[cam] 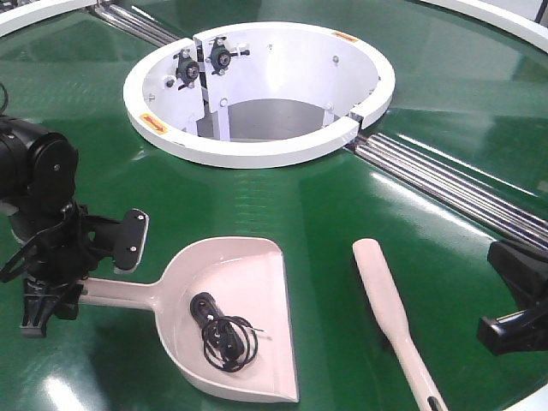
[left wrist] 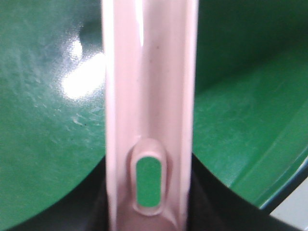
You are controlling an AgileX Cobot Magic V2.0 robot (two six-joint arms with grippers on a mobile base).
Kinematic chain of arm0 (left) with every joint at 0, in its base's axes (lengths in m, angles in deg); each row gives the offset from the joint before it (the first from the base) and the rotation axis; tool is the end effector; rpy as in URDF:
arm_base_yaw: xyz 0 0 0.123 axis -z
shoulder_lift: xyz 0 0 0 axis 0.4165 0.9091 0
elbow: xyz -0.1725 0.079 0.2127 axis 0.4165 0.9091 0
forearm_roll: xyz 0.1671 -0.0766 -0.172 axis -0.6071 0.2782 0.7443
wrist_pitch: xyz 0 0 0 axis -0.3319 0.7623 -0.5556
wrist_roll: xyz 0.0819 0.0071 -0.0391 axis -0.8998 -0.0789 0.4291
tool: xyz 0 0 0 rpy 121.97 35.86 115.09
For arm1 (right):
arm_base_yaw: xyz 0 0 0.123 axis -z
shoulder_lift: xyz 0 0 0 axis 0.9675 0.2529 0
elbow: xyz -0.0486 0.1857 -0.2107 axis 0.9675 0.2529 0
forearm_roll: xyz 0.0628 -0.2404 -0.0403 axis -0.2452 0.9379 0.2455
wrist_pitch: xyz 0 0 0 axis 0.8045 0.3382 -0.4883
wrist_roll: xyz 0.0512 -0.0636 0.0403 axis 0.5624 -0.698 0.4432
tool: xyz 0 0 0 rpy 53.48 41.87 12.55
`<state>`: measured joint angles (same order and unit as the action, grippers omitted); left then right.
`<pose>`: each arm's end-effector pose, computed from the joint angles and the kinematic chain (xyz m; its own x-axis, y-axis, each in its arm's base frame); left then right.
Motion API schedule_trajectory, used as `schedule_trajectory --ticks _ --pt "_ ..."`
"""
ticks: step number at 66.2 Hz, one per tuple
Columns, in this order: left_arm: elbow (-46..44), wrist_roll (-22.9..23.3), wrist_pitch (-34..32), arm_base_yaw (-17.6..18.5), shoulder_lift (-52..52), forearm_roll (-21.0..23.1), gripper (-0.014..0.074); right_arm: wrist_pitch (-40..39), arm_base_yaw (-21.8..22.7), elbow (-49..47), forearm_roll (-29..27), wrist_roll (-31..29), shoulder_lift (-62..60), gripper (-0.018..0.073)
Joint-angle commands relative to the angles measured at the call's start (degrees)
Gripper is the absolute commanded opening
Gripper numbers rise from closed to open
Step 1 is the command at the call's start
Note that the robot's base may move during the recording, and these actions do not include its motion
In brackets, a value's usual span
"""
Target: Clean and inspect green conveyor with broom and dustpan
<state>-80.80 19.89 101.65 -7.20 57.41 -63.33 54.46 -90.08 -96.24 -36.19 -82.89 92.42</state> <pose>0.2970 -0.0824 0.2223 -0.0369 0.9909 0.1294 0.9989 0.0402 -0.0229 0.1301 0.0354 0.2719 -0.2879 -0.1139 -0.9509 -0.2776 0.9602 -0.0310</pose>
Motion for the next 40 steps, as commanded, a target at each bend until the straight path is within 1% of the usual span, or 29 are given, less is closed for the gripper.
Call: schedule_trajectory --ticks 1,40 --pt "-1.5 -1.3 2.1 0.5 -2.0 1.1 -0.0022 -4.4 0.0 -1.5 0.1 0.0 -0.1 -0.0010" --pt "-1.5 -1.3 2.1 0.5 -2.0 1.1 -0.0022 -4.4 0.0 -1.5 0.1 0.0 -0.5 -0.0010"
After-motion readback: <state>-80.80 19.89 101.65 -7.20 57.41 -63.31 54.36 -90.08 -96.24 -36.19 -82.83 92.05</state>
